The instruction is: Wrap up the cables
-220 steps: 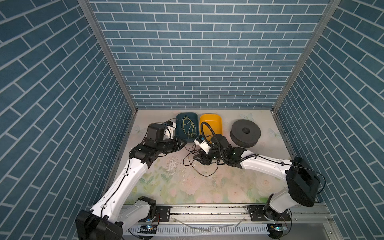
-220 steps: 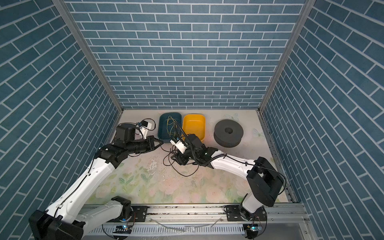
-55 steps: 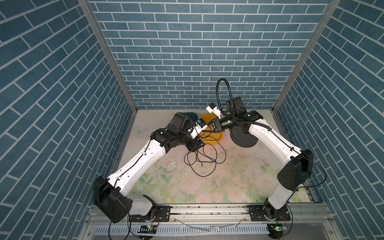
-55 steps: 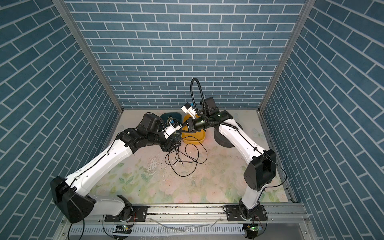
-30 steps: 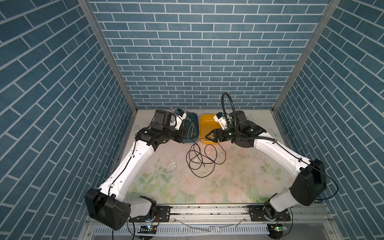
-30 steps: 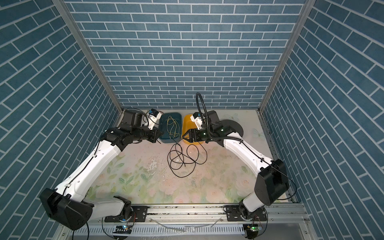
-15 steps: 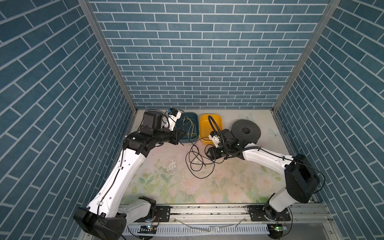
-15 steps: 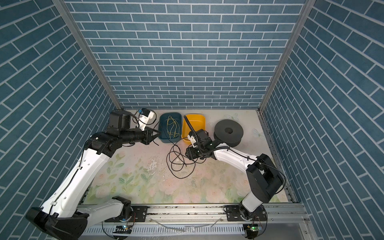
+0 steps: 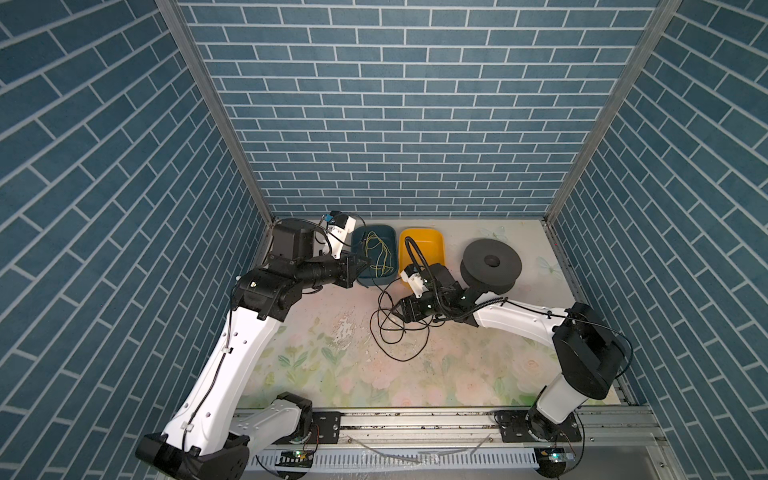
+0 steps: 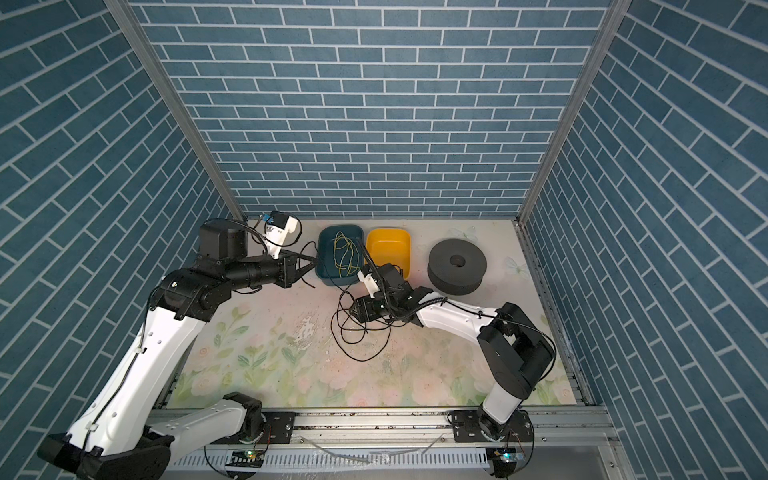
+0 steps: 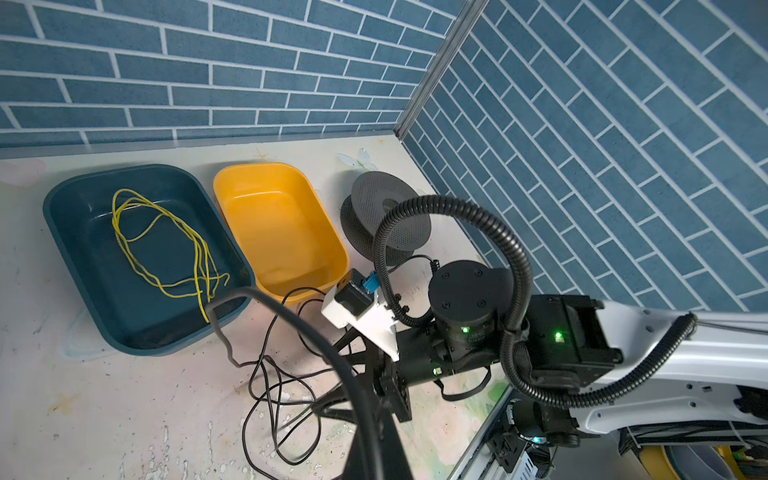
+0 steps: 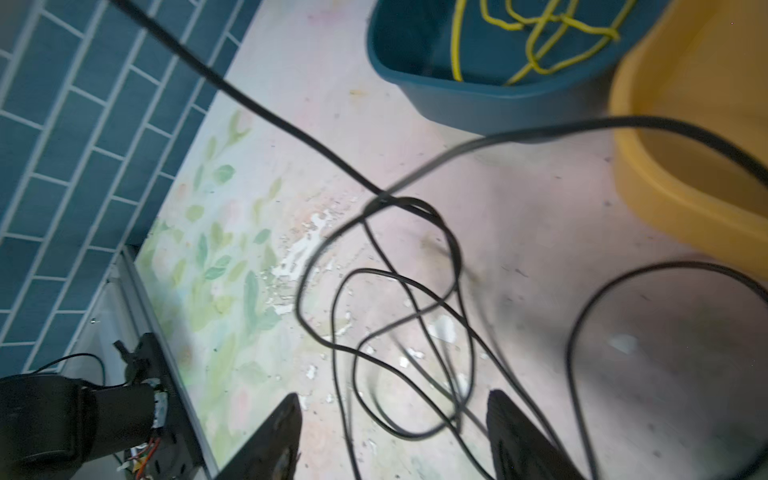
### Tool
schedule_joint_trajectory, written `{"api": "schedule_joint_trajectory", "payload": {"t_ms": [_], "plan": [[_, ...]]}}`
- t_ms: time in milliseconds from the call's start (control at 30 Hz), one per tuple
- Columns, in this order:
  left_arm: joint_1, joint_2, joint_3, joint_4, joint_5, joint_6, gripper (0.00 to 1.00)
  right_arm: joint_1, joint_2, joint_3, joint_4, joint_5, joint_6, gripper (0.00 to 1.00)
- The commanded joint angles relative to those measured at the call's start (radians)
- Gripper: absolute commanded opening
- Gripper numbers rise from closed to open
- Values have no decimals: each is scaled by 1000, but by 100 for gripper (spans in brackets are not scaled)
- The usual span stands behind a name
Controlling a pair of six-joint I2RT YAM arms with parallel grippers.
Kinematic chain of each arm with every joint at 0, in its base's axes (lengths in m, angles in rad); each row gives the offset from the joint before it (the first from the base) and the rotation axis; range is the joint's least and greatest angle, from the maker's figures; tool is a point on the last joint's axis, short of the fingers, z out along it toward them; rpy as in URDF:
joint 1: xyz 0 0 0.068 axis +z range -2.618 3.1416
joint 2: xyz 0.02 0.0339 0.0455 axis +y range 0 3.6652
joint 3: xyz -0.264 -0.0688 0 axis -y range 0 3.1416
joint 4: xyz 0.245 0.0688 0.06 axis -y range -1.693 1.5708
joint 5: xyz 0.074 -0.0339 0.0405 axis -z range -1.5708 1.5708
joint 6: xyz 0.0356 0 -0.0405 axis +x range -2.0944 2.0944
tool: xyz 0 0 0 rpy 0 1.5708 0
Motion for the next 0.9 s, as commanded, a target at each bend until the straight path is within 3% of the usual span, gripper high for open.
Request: {"api": "schedule_joint_trajectory", "payload": {"t_ms": [0,267,533,633,800,867], "plan": [[7,-22,-10,17,-12,-35,0,41,43,33,111,-12,62,70],[7,-36,8,2,-19,-54,0,71,175,132,140,33,134,46],[7,-37,46,-57,-72,-30,0,66,121,115,105,94,109,0],[24,-27,97,-127,-138,18,0,51,27,88,25,67,49,0],[117,-15,152,-150,-127,28,0,-32,-196,-11,-57,-165,-3,0],[138,-10,175,-156,-131,31,0,-76,-298,-49,-114,-199,-8,0]]}}
